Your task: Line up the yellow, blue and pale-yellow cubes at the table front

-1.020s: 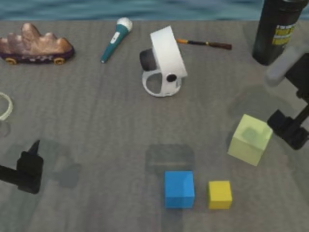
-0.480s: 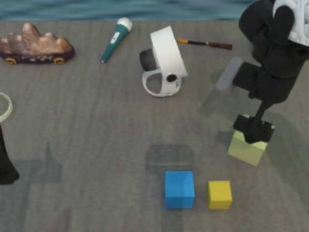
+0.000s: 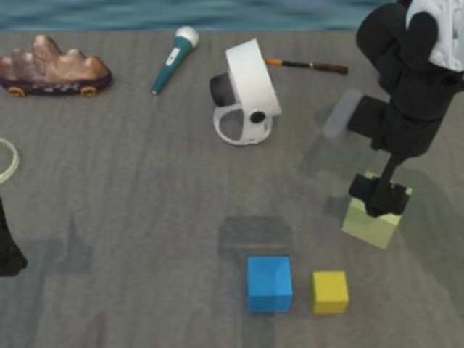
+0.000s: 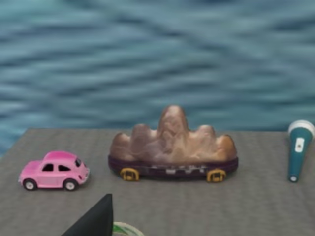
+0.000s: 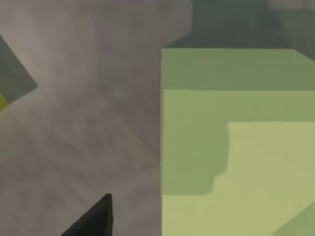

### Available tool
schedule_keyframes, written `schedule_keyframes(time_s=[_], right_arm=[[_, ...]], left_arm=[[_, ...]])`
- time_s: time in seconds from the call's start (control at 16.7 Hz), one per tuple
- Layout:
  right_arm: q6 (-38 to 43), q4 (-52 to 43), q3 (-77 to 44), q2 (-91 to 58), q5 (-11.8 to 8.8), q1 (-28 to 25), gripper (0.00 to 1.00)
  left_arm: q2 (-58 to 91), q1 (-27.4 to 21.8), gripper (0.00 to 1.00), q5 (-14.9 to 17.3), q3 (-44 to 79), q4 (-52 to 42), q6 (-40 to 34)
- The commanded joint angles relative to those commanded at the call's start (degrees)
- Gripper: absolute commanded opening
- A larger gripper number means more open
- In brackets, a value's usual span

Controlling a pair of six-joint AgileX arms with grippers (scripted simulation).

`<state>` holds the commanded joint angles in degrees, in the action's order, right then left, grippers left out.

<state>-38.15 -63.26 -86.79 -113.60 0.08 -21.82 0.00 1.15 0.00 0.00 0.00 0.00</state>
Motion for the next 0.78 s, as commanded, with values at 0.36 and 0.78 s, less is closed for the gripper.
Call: schedule_keyframes(time_s=[0.36,0.78], right_arm=[[0.19,13.62,7.95,-5.07,0.04,-0.22,1.00],[0.23,17.29,10.38,-6.84,0.05,-0.29,1.00]], left_arm=[[0.00,0.00,1.00,0.00,0.00,0.00,0.00],[0.00,0.00,1.00,0.00,0.00,0.00,0.00]])
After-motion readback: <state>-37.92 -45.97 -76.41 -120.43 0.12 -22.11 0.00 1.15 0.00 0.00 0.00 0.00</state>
